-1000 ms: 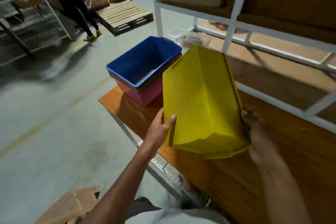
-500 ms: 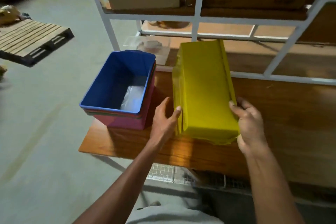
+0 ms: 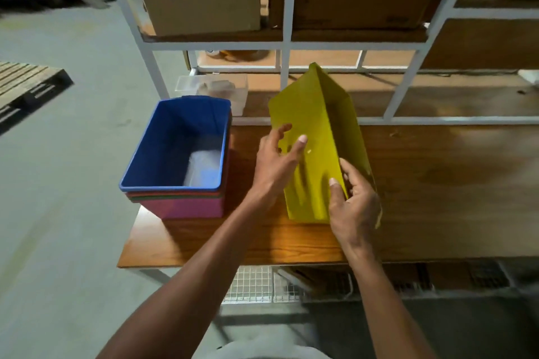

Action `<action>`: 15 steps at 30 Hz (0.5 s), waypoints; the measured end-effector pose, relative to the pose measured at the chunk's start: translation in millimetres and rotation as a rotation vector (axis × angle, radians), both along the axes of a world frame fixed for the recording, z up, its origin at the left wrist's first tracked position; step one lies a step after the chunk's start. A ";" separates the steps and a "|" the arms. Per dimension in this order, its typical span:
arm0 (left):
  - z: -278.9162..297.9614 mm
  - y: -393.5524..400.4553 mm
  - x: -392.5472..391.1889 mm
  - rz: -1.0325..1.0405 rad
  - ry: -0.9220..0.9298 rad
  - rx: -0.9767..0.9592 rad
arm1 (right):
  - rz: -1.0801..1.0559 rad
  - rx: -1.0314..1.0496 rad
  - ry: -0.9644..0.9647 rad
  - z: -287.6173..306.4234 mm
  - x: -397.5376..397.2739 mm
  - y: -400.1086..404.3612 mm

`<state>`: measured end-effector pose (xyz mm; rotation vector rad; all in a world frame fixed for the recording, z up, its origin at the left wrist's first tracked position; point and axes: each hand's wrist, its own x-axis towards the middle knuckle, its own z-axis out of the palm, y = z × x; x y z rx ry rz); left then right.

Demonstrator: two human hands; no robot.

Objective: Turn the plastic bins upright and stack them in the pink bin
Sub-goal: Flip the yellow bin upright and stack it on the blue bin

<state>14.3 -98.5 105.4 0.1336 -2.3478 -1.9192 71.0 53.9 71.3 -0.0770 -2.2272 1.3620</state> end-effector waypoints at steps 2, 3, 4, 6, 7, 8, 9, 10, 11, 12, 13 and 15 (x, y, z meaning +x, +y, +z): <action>11.7 -10.2 -11.6 0.010 0.033 -0.013 | 0.012 0.049 0.059 -3.7 -0.2 6.9; 17.9 -15.6 -17.3 0.010 0.043 0.011 | 0.023 0.068 0.079 -6.1 -0.3 11.6; 23.6 -21.3 -23.0 0.011 0.037 0.046 | 0.033 0.090 0.093 -9.1 0.0 17.4; 30.7 -29.8 -32.7 0.022 0.019 0.166 | 0.054 0.131 0.123 -13.3 1.8 30.4; 30.4 -34.3 -37.0 0.029 0.021 0.218 | 0.067 0.137 0.137 -14.6 3.3 37.6; 32.6 -37.8 -37.1 0.044 0.025 0.267 | 0.080 0.134 0.146 -16.0 4.5 45.2; 31.9 -41.1 -38.8 0.060 0.029 0.302 | 0.095 0.125 0.148 -17.6 5.6 53.4; 31.1 -44.5 -41.1 0.078 0.026 0.315 | 0.104 0.119 0.142 -18.7 7.0 61.5; 30.0 -48.4 -44.2 0.072 0.018 0.319 | 0.106 0.123 0.128 -20.2 7.7 69.2; 31.1 -51.0 -46.1 0.045 -0.005 0.320 | 0.109 0.135 0.111 -20.7 8.1 76.5; 31.4 -53.4 -49.9 -0.011 -0.033 0.332 | 0.110 0.157 0.096 -21.0 7.4 83.3; 34.4 -56.4 -55.5 -0.107 -0.108 0.353 | 0.109 0.223 0.103 -20.1 5.5 94.3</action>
